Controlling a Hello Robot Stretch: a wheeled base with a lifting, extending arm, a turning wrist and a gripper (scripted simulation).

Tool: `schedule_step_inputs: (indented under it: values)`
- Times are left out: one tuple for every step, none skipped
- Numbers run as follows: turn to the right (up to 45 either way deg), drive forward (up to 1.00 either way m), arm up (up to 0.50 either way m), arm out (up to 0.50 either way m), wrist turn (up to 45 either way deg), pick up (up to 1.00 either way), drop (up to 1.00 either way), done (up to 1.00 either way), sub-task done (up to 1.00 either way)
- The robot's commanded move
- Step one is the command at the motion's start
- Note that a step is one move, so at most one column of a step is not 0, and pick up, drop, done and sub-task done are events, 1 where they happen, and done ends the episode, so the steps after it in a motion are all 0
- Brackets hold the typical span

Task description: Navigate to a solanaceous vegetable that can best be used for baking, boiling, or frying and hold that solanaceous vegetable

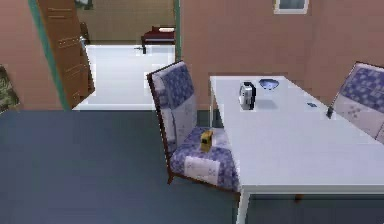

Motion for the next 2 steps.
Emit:
schedule_step_inputs:
  values:
    - [0.0,0.25,0.00,0.00,0.0,0.00,0.00,0.00,0.00]
    - [-27.0,0.00,0.00,0.00,0.0,0.00,0.00,0.00,0.00]
